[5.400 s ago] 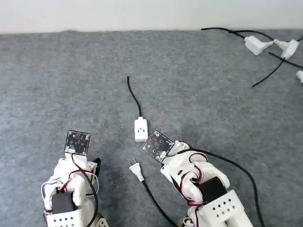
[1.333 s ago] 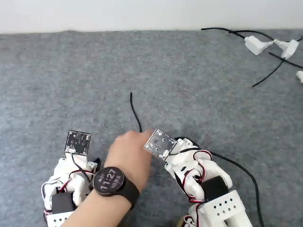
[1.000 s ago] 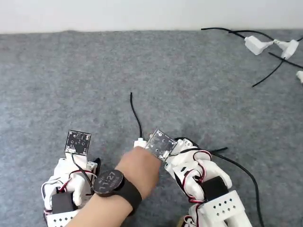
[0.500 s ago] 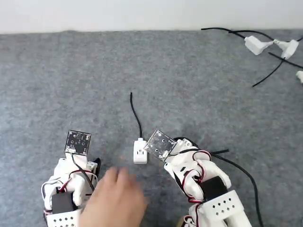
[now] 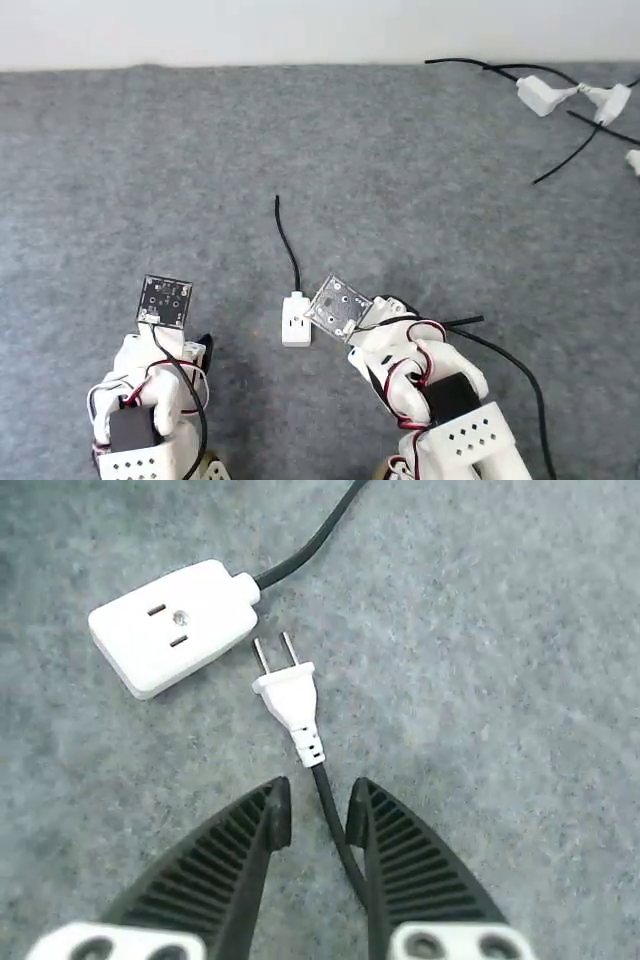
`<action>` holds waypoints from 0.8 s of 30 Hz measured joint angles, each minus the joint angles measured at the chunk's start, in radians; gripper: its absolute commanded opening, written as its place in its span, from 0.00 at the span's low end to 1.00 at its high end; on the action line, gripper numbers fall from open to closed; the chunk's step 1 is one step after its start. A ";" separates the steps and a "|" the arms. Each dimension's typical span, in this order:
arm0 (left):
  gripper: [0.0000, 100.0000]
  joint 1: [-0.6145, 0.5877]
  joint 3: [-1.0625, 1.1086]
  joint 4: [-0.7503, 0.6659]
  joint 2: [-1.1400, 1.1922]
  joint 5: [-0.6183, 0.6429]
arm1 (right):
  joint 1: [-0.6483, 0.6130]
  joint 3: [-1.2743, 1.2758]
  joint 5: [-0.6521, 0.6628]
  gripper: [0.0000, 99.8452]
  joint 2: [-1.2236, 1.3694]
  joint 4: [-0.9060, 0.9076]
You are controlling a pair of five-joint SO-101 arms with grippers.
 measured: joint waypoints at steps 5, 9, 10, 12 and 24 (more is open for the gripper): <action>0.22 0.000 0.000 0.000 0.000 0.000 | 0.000 0.000 0.000 0.10 -0.002 0.017; 0.22 0.000 0.000 0.000 0.000 0.000 | 0.000 0.000 0.000 0.10 -0.002 0.018; 0.22 0.000 0.000 0.000 0.000 0.000 | 0.000 0.000 0.000 0.10 -0.002 0.018; 0.22 0.000 0.000 0.000 0.000 0.000 | 0.000 0.000 0.000 0.10 -0.002 0.018; 0.22 0.000 0.000 0.000 0.000 0.000 | 0.000 0.000 0.000 0.10 -0.002 0.018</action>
